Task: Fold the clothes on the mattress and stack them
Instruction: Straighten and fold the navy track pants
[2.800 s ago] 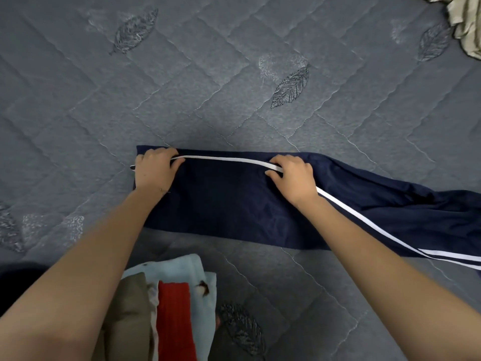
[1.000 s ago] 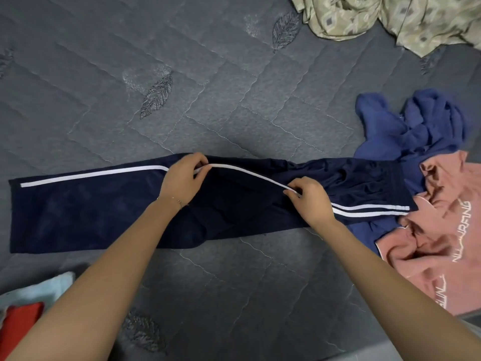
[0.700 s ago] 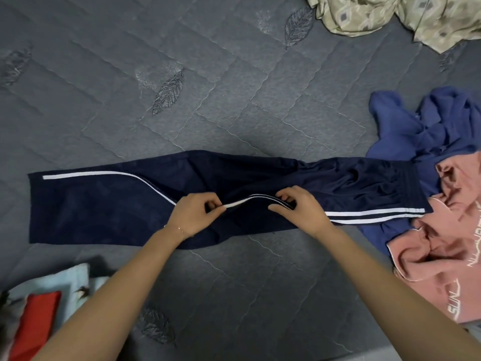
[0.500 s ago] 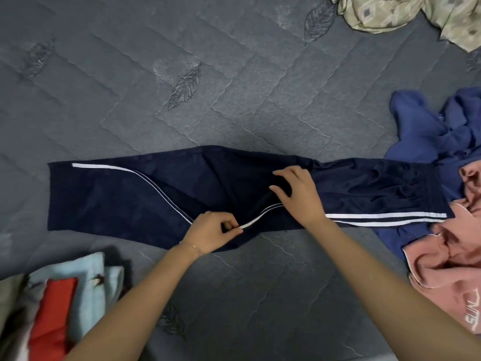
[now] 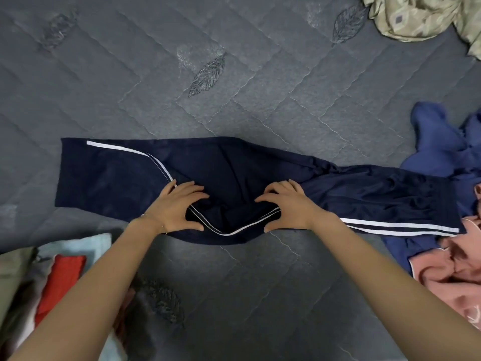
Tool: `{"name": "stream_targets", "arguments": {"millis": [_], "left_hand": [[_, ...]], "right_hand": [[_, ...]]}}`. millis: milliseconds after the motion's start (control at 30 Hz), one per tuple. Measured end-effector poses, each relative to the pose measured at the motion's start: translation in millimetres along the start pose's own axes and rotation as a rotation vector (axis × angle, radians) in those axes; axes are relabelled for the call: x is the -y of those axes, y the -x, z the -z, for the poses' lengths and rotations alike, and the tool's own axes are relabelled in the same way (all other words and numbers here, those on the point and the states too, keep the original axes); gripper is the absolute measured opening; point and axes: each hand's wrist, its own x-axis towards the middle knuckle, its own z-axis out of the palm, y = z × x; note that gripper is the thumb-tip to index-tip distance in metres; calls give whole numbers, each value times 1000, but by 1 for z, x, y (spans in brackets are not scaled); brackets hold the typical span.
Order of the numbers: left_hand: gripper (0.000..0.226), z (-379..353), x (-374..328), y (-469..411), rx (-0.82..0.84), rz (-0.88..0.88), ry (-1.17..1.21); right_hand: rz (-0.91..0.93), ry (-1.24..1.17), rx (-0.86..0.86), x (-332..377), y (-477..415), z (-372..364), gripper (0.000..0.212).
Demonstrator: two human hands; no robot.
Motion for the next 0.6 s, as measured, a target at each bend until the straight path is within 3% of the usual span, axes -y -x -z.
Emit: {"name": "stream_targets", "arguments": {"millis": [100,200,367,600], "left_hand": [[47,-1,9,2,-121,33,37],[17,-4,9,2,-266,39,134],[13,0,5,6,-404,49,279],[12,43,15,10,-601,240,441]], "right_hand": [[-47,9,-45,7,-3,-5,49],[-54,-132,-177,13,-7,-8,29],[-88,-298,-380,21,-13,-7,18],[-314,-632,-614,31,-18,24,17]]}}
